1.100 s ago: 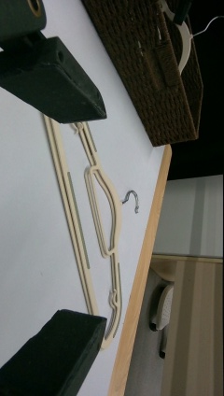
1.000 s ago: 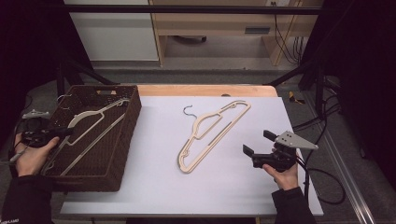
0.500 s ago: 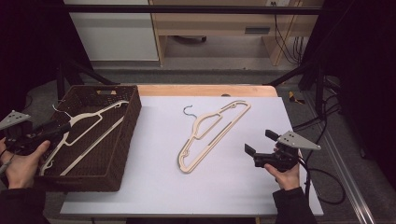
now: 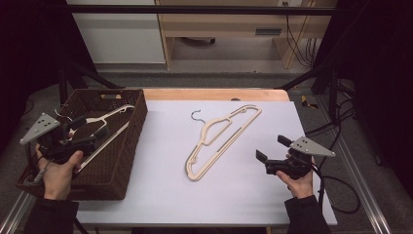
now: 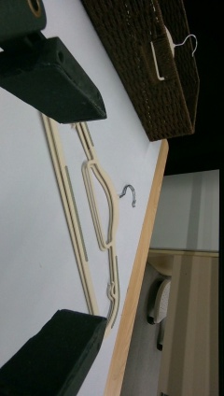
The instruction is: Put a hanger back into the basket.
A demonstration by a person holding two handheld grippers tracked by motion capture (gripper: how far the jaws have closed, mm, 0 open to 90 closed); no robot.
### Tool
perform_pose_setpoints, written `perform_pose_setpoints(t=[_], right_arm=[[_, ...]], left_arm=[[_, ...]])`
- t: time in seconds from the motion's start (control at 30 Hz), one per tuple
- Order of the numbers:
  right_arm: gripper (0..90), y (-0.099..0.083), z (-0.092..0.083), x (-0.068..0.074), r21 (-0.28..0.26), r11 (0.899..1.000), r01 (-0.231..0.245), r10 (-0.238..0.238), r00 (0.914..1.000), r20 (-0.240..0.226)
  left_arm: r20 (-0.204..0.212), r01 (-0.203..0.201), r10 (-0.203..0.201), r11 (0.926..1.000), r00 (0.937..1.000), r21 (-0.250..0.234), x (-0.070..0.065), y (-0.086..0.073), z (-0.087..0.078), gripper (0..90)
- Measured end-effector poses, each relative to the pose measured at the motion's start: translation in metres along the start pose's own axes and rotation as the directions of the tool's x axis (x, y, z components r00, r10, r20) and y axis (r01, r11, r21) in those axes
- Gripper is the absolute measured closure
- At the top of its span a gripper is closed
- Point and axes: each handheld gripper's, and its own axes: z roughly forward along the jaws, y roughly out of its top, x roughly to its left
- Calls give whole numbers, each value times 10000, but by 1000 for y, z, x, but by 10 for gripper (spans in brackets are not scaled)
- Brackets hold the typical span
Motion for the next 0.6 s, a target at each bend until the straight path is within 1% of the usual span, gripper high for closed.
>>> perform_pose_setpoints(t=[0.1,0.13,0.2,0.33,0.47,0.5,0.53,0.57,0.6], right_arm=[[33,-1,-1,-1,-6,10000,21,-21,10000,-10],[33,-1,-1,-1,-24,10000,-4,4,10000,-11],[33,0,-1,-2,-63,10000,-52,52,10000,-11],[33,0,-1,-2,-54,10000,-51,51,10000,13],[36,-1,0,-1,2,10000,-36,36,10000,-30],[38,-1,0,-1,-16,10000,-45,45,10000,-67],[38,-1,0,-1,-9,10000,-63,63,9999,-79],[38,-1,0,-1,-9,10000,-67,67,9999,-98],[38,-1,0,-1,-24,10000,-79,79,9999,-110]], left_arm=[[303,-47,46,10000,9995,61,-15,-2,12,89],[415,-150,145,9998,9990,131,-20,-3,16,88],[495,-314,310,9995,9983,74,-31,-5,24,86],[919,-603,569,9976,9941,349,-53,-8,42,85],[1480,-843,732,9940,9863,700,-75,-12,64,90],[1629,-925,782,9923,9835,824,-80,-13,70,93],[1710,-1100,915,9887,9810,1020,-86,-14,77,93],[1780,-1233,1027,9864,9787,1086,-91,-14,82,93],[1910,-1292,1057,9849,9759,1152,-96,-15,88,95]])
